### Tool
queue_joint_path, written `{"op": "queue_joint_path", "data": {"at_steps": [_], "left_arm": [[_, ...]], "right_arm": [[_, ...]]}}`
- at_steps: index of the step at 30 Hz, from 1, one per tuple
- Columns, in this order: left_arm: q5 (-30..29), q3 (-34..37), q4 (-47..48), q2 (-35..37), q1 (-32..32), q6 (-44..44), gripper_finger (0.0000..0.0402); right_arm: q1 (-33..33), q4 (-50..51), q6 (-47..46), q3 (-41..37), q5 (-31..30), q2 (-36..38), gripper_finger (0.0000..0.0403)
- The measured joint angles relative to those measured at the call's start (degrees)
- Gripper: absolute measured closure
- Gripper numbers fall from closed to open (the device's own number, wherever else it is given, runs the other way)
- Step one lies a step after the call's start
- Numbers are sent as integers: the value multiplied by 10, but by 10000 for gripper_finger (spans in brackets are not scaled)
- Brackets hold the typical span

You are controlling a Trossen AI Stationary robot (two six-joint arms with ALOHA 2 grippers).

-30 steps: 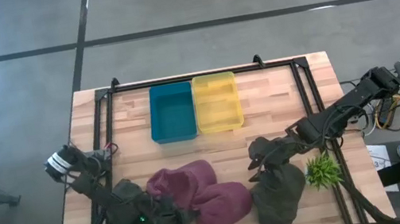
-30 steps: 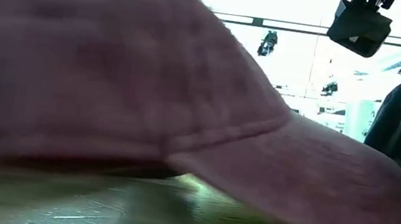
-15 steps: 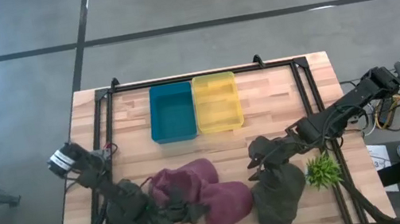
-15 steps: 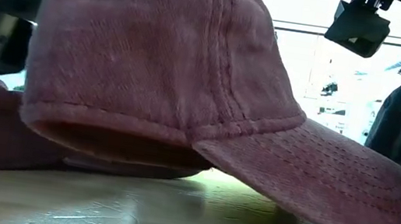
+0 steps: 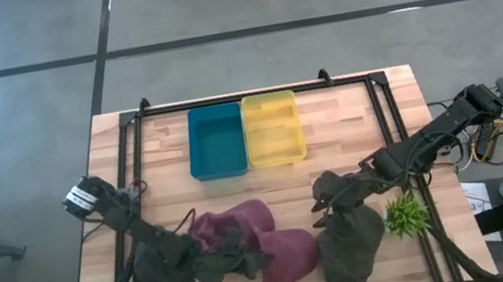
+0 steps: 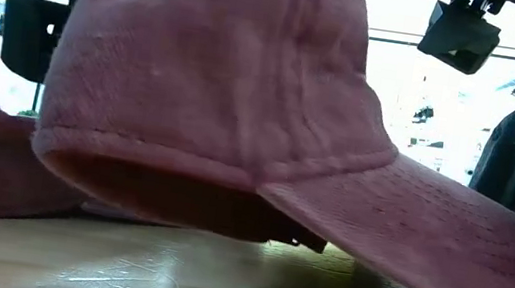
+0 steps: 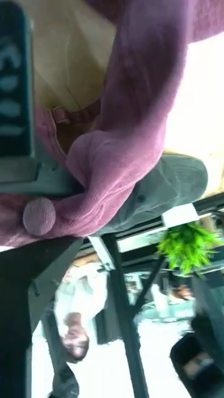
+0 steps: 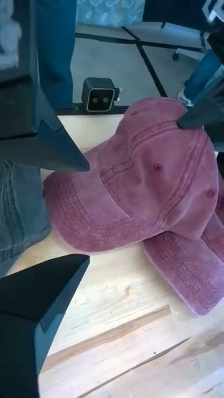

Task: Pick & Place hat
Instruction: Put the top pink cap into the blue bin

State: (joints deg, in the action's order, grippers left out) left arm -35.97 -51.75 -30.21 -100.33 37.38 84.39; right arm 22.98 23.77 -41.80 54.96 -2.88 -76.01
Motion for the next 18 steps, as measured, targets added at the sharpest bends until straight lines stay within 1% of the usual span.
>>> {"op": "queue_joint_path", "data": {"at_steps": [2, 4, 8, 11, 14, 18], "left_arm": [[26, 0, 0, 0, -6, -23, 333], [53, 0, 0, 0, -11, -27, 356], [88, -2, 3, 4, -26, -33, 359], [116, -15, 14, 21, -38, -64, 359], [143, -43, 88, 49, -55, -103, 359], [197, -101, 265, 87, -81, -164, 359]], "right_arm": [[0, 0, 4, 0, 2, 0, 179], [0, 0, 13, 0, 3, 0, 179], [0, 0, 28, 0, 3, 11, 184], [0, 1, 34, 0, 2, 32, 195], [0, 15, 47, 0, -9, 58, 208], [0, 72, 54, 0, -58, 91, 224]]}}
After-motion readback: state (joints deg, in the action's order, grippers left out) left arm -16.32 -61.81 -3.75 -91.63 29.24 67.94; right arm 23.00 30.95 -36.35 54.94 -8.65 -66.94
